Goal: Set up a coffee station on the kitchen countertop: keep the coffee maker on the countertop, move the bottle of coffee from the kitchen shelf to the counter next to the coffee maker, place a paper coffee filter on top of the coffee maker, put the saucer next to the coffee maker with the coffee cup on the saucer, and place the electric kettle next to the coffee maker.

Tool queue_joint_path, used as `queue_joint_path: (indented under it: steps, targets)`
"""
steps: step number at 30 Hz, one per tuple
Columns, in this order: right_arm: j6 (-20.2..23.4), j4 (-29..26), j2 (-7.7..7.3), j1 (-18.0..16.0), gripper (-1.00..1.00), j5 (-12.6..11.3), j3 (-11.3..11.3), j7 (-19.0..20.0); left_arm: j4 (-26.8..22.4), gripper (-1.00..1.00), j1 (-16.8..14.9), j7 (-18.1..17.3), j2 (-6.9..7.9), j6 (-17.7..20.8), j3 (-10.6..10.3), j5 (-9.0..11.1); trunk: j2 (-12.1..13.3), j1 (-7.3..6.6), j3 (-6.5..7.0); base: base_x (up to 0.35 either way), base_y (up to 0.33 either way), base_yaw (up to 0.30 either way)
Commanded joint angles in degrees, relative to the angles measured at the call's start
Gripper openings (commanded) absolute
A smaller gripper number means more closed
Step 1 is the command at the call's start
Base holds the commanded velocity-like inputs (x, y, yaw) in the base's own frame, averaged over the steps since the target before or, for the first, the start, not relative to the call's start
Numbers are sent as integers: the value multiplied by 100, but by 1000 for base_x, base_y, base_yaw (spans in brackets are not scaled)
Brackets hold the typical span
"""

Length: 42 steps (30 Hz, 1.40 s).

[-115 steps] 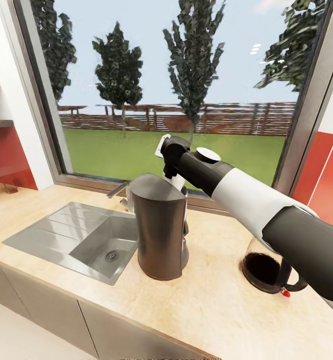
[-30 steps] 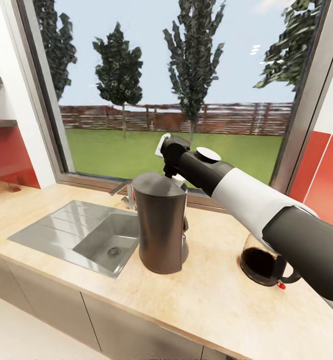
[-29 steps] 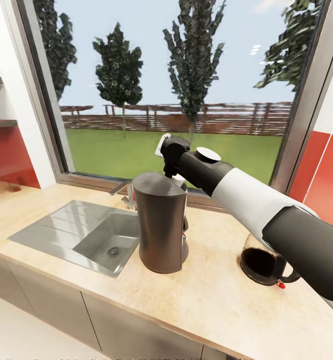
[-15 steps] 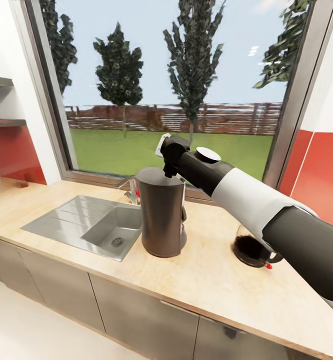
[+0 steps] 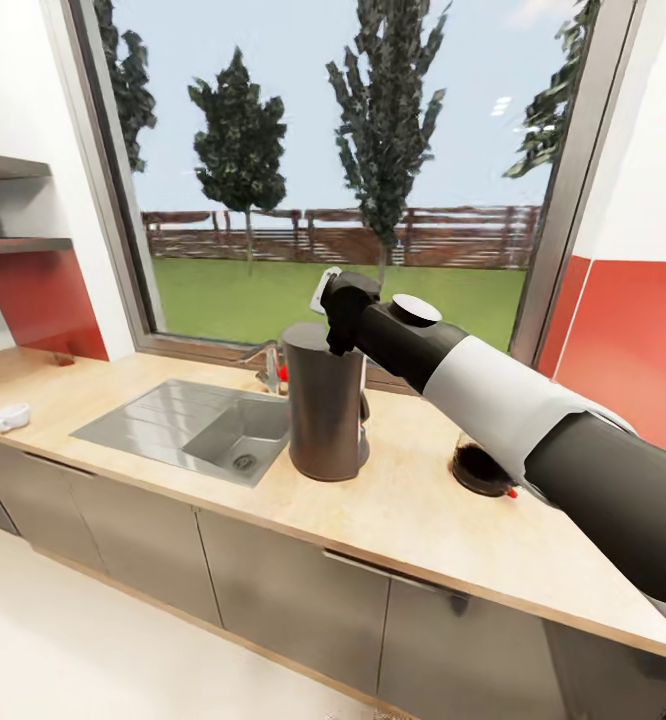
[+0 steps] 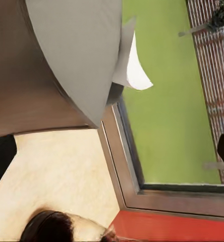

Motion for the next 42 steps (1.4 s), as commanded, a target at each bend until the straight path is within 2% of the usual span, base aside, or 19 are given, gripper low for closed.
queue_joint_path:
  steps: [1, 16, 25, 28, 30, 31, 32, 35, 39, 40, 42]
  targets:
    - [11, -2, 0, -5, 100, 60, 13, 55, -8, 100, 3, 4, 0, -1, 10, 46, -6, -1, -5, -315, 76, 0]
    - [11, 69, 0, -5, 100, 58, 7, 55, -27, 100, 3, -2, 67, -14, 2, 40, -6, -1, -5, -299, 182, 0]
    - [11, 736, 0, -5, 100, 2, -2, 62, -81, 100, -6, -14, 76, -127, -24, 24, -6, -1, -5, -225, 249, 0]
    - [11, 783, -1, -1, 100, -6, -9, 63, -85, 100, -6, -14, 72, -138, -30, 21, -6, -1, -5, -34, 78, 0]
    - [11, 787, -95, 2, 100, -36, -17, 63, -88, 100, -6, -16, 67, -140, -32, 20, -6, -1, -5, -11, 24, 0]
    - [11, 788, -164, 11, 100, -100, -19, 63, -91, 100, -6, -17, 65, -141, -33, 20, -6, -1, -5, -4, 10, 0]
    - [7, 787, -285, 61, 100, -276, -21, 63, -92, 100, -6, -19, 64, -143, -33, 20, -6, -1, -5, -3, 6, 0]
    - [2, 774, -440, 148, 100, -569, -26, 62, -100, 100, -8, -20, 63, -146, -34, 20, -6, -1, -5, -2, 4, 0]
    - [-7, 756, -778, 389, 100, -1230, -30, 56, -117, 100, -13, -22, 60, -147, -34, 20, -6, -1, -5, -1, 1, 0]
    - [-9, 754, -813, 435, 100, -1313, -30, 56, -120, 100, -14, -22, 58, -147, -34, 20, -6, -1, -5, 0, 0, 0]
    - [-34, 749, -921, 657, 100, -1624, -34, 51, -126, 100, -14, -21, 51, -145, -34, 10, -6, -1, -5, 0, 0, 0]
